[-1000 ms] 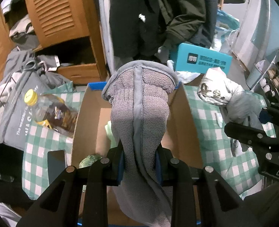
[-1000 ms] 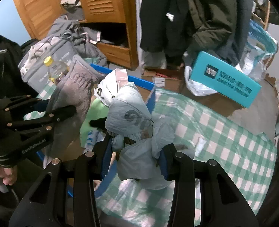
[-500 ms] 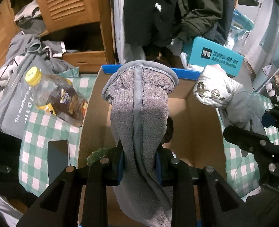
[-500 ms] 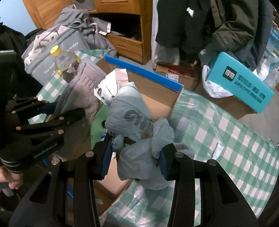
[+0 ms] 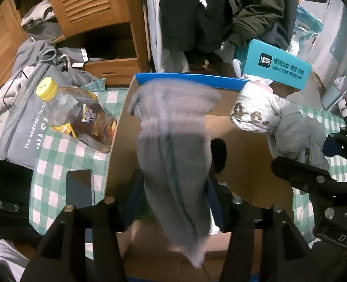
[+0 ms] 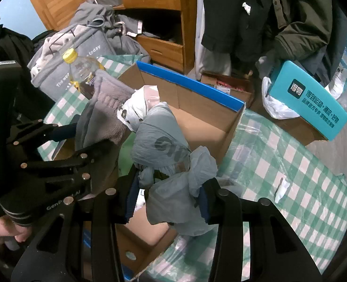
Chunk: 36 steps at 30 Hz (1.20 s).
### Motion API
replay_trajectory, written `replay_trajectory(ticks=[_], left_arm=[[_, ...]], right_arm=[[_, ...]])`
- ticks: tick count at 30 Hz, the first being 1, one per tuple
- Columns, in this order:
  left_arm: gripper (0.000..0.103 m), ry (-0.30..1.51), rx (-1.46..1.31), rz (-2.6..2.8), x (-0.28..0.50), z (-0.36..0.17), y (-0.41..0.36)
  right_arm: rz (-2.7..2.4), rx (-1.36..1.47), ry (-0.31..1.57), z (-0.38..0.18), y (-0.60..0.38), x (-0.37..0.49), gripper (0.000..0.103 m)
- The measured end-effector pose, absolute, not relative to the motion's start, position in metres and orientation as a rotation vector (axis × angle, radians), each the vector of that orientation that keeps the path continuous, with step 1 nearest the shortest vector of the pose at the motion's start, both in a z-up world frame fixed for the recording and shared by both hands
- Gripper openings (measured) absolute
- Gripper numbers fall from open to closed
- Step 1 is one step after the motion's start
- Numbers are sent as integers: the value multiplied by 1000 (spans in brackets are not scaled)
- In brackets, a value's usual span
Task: Organize soft objects
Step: 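Lower the grey glove into the box and open the left tool while the right tool releases the white bundle, then withdraw both open tools from the box back over the table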
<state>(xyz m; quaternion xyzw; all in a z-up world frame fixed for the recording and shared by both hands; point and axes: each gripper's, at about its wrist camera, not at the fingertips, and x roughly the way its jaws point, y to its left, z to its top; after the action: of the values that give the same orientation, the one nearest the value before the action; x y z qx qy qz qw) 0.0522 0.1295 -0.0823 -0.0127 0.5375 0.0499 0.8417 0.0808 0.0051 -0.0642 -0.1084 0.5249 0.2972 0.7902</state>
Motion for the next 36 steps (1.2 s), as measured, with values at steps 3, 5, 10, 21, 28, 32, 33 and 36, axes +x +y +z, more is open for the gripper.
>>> replay_trajectory(ticks=[3, 5, 10, 21, 28, 32, 33, 36], left_arm=[[69, 1118, -29, 115, 51, -76, 132], [72, 1108, -33, 120, 50, -72, 134], [73, 1099, -38, 122, 49, -67, 136], [78, 1082, -21, 110, 47, -60, 127], [79, 1075, -13, 105, 47, -57, 120], [81, 1073, -1, 95, 48, -55, 113], [81, 1073, 1, 93, 48, -55, 112], [81, 1075, 10, 84, 49, -54, 105]], right_arm=[[640, -240, 1128, -65, 7, 80, 46], [639, -242, 1124, -64, 8, 80, 47], [635, -234, 1126, -63, 7, 79, 54], [624, -230, 1094, -52, -2, 74, 66], [593, -221, 1087, -46, -17, 74, 70], [576, -209, 1083, -43, -27, 75, 70], [568, -206, 1082, -42, -31, 75, 70], [554, -195, 1079, -41, -39, 75, 70]])
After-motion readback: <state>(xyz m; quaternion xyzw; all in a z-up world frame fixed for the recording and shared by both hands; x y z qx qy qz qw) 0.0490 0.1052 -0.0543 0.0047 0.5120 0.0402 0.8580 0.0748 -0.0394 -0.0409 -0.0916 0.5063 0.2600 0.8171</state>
